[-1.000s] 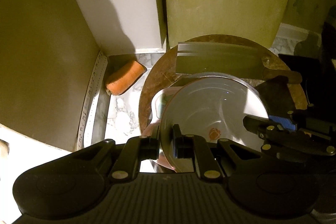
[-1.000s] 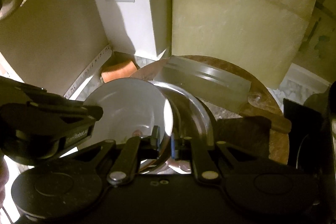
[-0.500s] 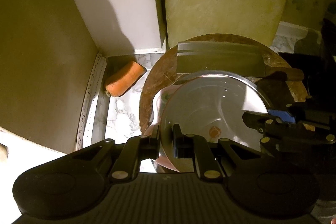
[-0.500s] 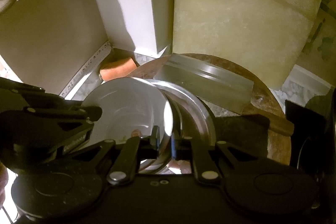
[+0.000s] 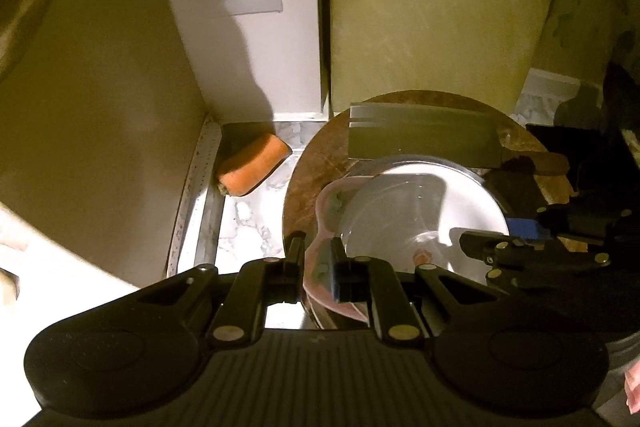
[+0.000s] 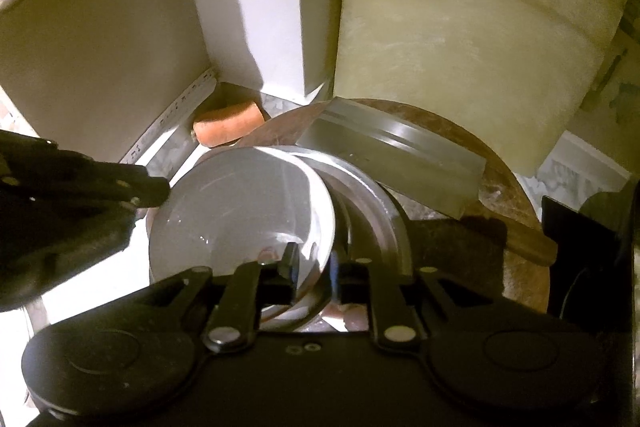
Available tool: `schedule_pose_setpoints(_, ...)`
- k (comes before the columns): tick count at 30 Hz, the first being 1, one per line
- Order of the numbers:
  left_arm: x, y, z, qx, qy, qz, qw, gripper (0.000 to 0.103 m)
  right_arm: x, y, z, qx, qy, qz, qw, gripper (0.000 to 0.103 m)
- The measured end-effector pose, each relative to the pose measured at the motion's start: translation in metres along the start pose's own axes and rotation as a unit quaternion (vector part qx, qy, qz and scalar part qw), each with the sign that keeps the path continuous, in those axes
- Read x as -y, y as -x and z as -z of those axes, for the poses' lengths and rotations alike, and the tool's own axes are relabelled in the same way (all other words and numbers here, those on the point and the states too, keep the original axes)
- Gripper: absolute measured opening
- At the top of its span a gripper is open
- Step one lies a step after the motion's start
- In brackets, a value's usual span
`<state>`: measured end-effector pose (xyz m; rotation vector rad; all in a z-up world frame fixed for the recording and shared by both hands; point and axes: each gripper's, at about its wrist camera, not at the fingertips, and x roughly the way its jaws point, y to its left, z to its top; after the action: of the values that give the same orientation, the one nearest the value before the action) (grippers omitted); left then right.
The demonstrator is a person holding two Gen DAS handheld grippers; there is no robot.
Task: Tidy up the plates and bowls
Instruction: 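Lower the white bowl into the pink pot inside the steel pot, then open both grippers to release the white bowl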
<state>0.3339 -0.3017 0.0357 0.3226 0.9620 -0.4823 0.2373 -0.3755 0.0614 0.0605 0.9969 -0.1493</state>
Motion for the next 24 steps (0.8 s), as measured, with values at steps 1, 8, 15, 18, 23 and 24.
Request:
schedule_pose_setpoints(1, -0.002, 0.002, 0.001, 0.002, 0.002, 0.0, 1.0, 0.011, -0.001, 0.0, 0.0, 0.0, 0.002, 0.0, 1.0, 0.019)
schedule_pose_setpoints(8, -0.01, 0.015, 0.008, 0.008, 0.017, 0.005, 0.9998, 0.011, -0.008, 0.011, 0.003, 0.006, 0.016, 0.005, 1.0, 0.047)
schedule_pose_setpoints(15, -0.01, 0.037, 0.018, 0.021, 0.016, 0.017, 0.9995, 0.011, -0.009, 0.03, 0.009, 0.024, 0.018, 0.006, 1.0, 0.048)
schedule_pose_setpoints(18, -0.008, 0.047, 0.024, 0.022, 0.015, 0.021, 0.9994, 0.012, -0.008, 0.039, 0.01, 0.029, 0.012, -0.003, 1.0, 0.05)
schedule_pose_setpoints(23, -0.005, 0.068, 0.037, 0.041, 0.015, 0.02, 0.9988, 0.012, -0.012, 0.061, 0.018, 0.044, 0.011, -0.011, 0.999, 0.053)
schedule_pose_setpoints(24, -0.005, 0.073, 0.04, 0.045, 0.016, 0.02, 0.9987, 0.012, -0.014, 0.065, 0.021, 0.049, 0.011, -0.011, 0.999, 0.054)
